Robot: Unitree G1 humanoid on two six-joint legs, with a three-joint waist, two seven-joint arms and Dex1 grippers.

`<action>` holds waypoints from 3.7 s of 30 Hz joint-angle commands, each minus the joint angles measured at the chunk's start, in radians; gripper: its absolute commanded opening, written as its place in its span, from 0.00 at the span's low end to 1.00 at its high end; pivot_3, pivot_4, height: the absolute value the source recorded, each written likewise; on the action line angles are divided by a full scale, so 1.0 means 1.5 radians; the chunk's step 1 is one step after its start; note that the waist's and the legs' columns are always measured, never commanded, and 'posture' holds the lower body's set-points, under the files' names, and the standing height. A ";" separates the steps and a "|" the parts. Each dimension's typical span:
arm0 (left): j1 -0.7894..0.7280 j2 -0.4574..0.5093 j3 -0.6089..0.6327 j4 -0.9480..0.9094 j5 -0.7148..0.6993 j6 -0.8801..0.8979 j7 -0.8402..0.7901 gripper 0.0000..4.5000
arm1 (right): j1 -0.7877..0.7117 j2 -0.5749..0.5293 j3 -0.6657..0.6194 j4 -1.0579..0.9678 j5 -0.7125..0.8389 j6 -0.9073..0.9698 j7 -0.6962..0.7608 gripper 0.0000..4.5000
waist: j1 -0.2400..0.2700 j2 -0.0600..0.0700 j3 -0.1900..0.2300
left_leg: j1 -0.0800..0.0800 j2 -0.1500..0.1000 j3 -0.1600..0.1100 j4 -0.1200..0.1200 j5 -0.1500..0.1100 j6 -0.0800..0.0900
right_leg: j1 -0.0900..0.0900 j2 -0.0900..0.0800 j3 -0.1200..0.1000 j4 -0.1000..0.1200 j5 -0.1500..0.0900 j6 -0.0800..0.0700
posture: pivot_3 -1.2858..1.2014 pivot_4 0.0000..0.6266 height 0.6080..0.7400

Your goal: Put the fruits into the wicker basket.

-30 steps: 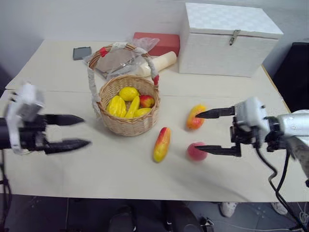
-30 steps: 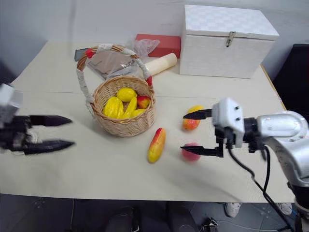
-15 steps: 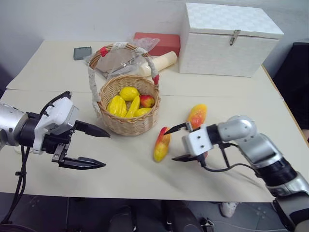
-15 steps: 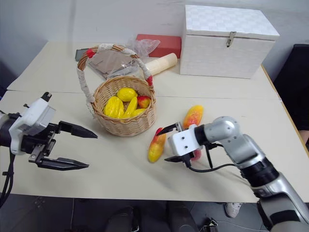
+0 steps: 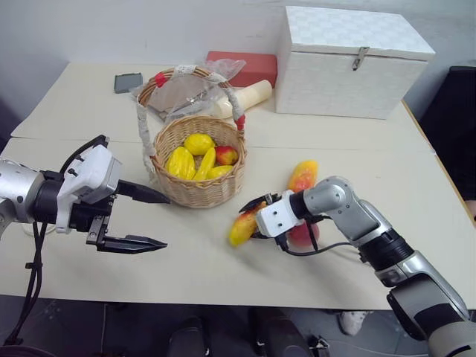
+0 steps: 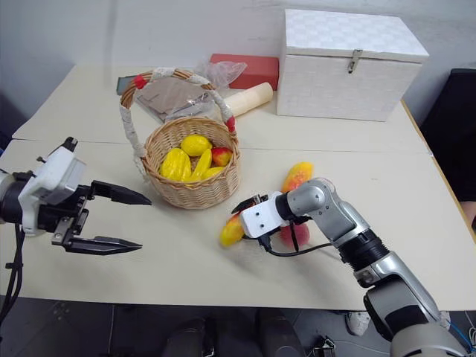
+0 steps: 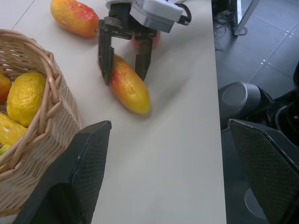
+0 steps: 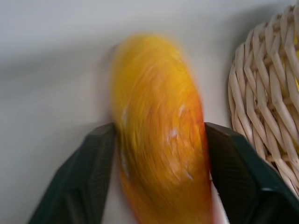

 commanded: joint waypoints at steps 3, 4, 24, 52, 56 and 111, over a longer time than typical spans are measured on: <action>0.000 -0.008 0.047 0.022 -0.006 -0.007 0.013 0.94 | 0.014 0.027 -0.052 -0.126 0.163 0.119 0.036 0.37 | 0.000 0.000 0.000 | 0.000 0.000 0.000 0.000 0.000 0.000 | 0.000 0.000 0.000 0.000 0.000 0.000 | 0.52 0.24 1.00; 0.000 -0.010 0.061 0.038 -0.011 -0.001 0.016 0.94 | 0.001 0.042 -0.066 -0.139 0.182 0.149 0.021 0.37 | -0.001 0.000 0.000 | 0.000 0.000 0.000 0.000 0.000 0.000 | 0.000 0.000 0.000 0.001 0.000 0.000 | 0.52 0.24 1.00; -0.008 -0.046 0.123 0.049 -0.062 0.040 0.071 0.94 | -0.286 0.204 -0.137 0.214 0.105 0.190 -0.171 0.75 | -0.017 -0.001 0.000 | -0.002 0.000 -0.001 -0.002 0.001 -0.002 | -0.004 0.000 -0.001 0.003 -0.001 -0.002 | 0.52 0.24 1.00; -0.211 -0.124 -0.111 0.107 -0.017 -0.018 -0.026 0.94 | 0.530 -0.308 -0.728 -0.341 0.476 0.590 0.088 1.00 | 0.001 -0.001 0.000 | 0.001 0.000 -0.003 -0.003 -0.001 0.001 | 0.003 0.002 0.001 -0.005 0.000 0.002 | 0.52 0.24 1.00; -0.215 -0.133 -0.134 0.098 0.000 -0.030 -0.034 0.94 | 0.513 -0.266 -0.651 -0.356 0.442 0.537 0.015 1.00 | -0.001 -0.001 0.000 | 0.001 0.001 -0.002 -0.003 -0.001 0.001 | 0.003 0.004 0.002 -0.005 0.001 0.003 | 0.52 0.24 1.00; -0.100 -0.127 0.043 0.053 -0.044 0.041 0.123 0.94 | -0.129 0.122 -0.286 -0.182 0.400 0.634 -0.259 0.99 | -0.010 -0.002 0.000 | -0.013 0.000 -0.008 -0.001 0.002 -0.007 | -0.013 0.003 0.000 0.005 0.000 -0.002 | 0.52 0.24 1.00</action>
